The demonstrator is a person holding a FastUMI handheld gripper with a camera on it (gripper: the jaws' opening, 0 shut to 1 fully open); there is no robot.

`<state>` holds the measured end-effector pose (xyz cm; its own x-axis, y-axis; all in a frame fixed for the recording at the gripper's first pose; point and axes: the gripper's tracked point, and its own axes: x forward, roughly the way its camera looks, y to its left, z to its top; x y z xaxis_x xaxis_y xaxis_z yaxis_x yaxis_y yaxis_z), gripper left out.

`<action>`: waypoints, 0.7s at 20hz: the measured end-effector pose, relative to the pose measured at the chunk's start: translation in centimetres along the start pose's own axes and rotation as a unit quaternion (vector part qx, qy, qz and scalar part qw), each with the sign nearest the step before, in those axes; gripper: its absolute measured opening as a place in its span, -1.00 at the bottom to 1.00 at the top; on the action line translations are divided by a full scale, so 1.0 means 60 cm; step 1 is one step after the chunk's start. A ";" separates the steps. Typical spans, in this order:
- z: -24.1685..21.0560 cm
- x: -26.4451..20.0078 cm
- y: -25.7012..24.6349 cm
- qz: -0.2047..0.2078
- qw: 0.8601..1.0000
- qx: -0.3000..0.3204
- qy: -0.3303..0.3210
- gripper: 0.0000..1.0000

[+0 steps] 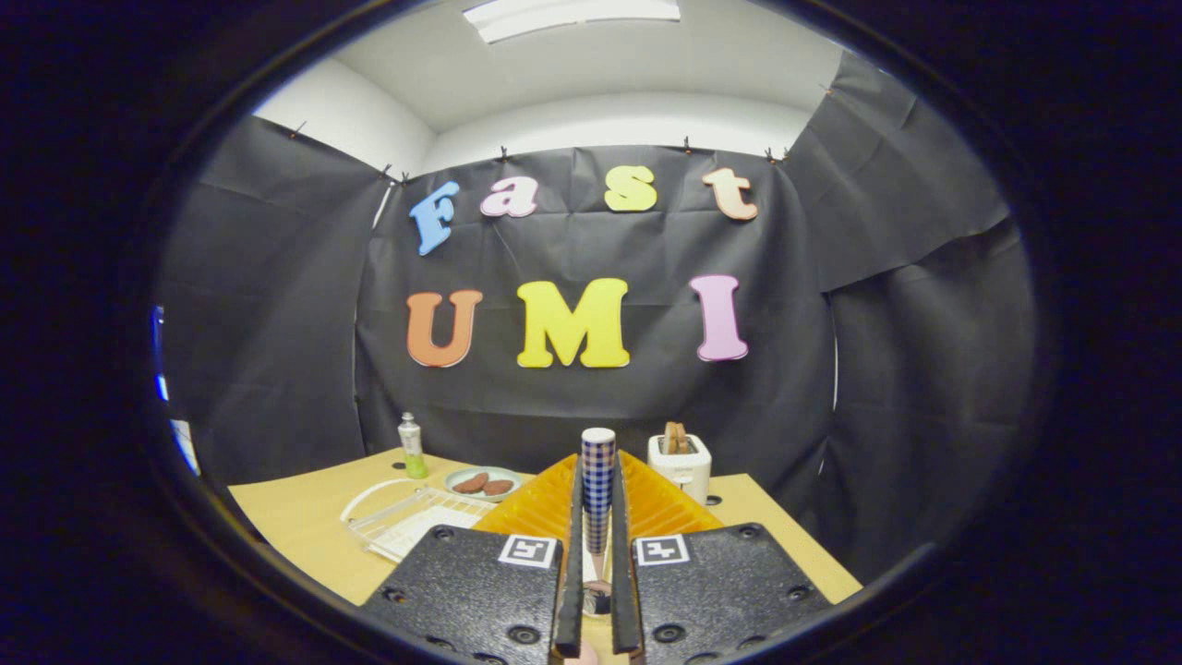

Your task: Take the plate from the dish rack, then take the spoon from the basket and place it into the plate.

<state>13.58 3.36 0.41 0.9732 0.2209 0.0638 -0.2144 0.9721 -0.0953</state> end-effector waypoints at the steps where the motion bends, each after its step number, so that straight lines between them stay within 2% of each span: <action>1: -0.017 -0.013 0.025 0.007 1.000 -0.001 0.002 -0.65; 6: -0.099 -0.061 0.130 0.032 0.999 0.000 0.015 -0.65; 14: -0.240 -0.090 0.179 0.000 0.997 0.062 0.039 -0.65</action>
<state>7.22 11.48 -15.26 0.9759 0.2178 -0.0135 -0.2174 0.9757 0.0287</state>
